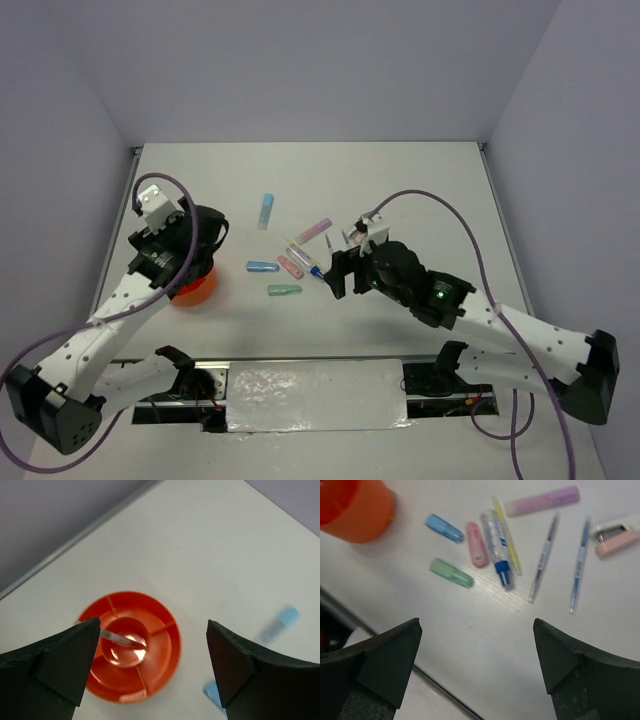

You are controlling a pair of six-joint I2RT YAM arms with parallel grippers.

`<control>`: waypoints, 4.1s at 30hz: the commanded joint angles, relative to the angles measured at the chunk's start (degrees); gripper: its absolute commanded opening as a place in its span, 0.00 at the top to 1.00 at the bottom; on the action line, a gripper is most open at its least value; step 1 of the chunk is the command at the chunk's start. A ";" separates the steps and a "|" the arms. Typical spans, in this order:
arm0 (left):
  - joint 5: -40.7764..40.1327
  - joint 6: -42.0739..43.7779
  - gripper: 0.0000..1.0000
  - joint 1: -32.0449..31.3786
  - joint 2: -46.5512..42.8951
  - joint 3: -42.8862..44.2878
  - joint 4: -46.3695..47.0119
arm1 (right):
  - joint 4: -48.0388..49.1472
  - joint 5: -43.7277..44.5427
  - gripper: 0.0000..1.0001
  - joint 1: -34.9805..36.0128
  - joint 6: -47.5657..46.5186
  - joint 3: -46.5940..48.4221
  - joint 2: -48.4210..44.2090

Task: Sort the stationery into containers
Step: Pick up the pen from the center of the board, then place the pen in the storage box.

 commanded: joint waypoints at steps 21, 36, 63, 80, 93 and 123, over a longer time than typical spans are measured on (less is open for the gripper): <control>78.02 43.02 0.01 -0.11 -19.38 26.37 0.69 | -4.54 -2.79 0.44 -22.19 -5.56 18.53 45.49; 69.14 41.97 0.01 -0.11 -30.72 16.95 -4.76 | -1.29 -7.72 0.83 -22.72 -6.88 19.95 57.63; 83.72 24.92 0.01 -0.11 -27.74 5.80 24.56 | -4.55 -8.50 0.98 -9.73 -0.12 17.06 16.16; 89.97 21.05 0.01 -0.11 -22.90 -0.45 35.75 | 9.79 -11.77 0.97 7.42 4.81 17.57 12.27; 88.91 21.93 0.01 -0.11 -20.36 -2.47 34.96 | 11.97 -8.24 0.97 12.69 2.09 20.83 13.94; 61.64 35.45 1.00 -0.11 -17.72 10.44 14.94 | 11.73 4.65 0.00 12.61 -1.96 9.23 -3.60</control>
